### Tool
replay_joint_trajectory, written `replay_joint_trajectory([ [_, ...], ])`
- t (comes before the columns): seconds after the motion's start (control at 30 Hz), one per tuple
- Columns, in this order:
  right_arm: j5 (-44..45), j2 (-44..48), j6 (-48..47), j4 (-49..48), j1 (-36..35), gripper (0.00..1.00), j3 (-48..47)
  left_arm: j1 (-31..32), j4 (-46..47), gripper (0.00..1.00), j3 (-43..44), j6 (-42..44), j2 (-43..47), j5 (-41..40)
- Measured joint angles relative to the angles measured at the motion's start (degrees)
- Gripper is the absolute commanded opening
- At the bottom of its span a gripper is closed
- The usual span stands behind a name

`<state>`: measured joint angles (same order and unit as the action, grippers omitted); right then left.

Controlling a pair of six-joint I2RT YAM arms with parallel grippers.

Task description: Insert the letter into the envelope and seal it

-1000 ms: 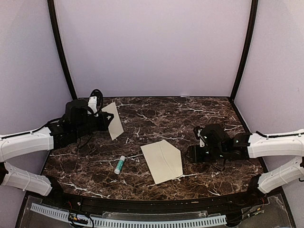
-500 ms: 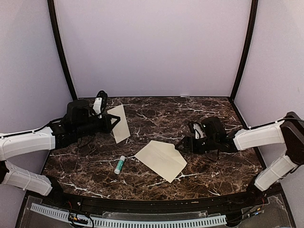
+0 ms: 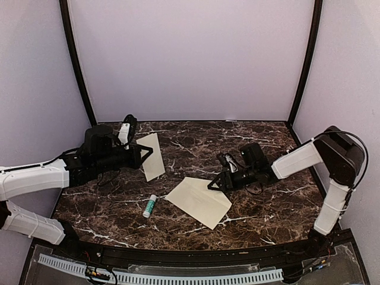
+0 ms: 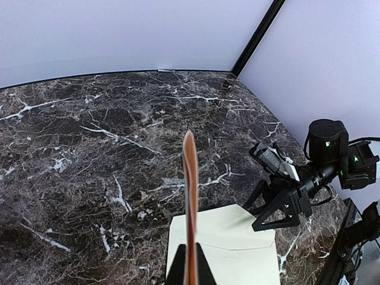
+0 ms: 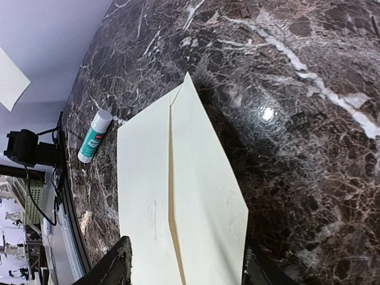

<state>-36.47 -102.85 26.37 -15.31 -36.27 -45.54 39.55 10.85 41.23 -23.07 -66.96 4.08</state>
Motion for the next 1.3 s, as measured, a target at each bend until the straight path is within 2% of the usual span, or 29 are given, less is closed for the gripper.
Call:
replay_joint_trajectory([
  [0.17,-3.0,-1.1,-1.8,0.2,0.2,0.54,0.0,0.1,0.0,0.0,0.0,0.0,0.0,0.0],
  [0.43,-5.4,-4.1,-3.2,-0.8,0.8,0.44,-0.3,0.2,0.0,0.0,0.0,0.0,0.0,0.6],
  [0.63,-7.7,-7.0,-2.9,-3.3,0.9,0.25,-1.3,0.2,0.0,0.0,0.0,0.0,0.0,0.9],
  [0.77,-8.2,-7.7,-2.5,-3.5,0.9,0.0,-1.2,0.3,0.0,0.0,0.0,0.0,-0.1,1.1],
  [1.03,-8.3,-5.6,0.1,-2.9,1.1,0.0,0.9,1.3,-0.4,0.0,4.0,0.0,-4.4,2.6],
  [1.3,0.4,12.1,4.9,-0.9,1.1,0.0,2.0,5.7,-2.2,0.0,15.2,-0.8,-11.8,2.4],
])
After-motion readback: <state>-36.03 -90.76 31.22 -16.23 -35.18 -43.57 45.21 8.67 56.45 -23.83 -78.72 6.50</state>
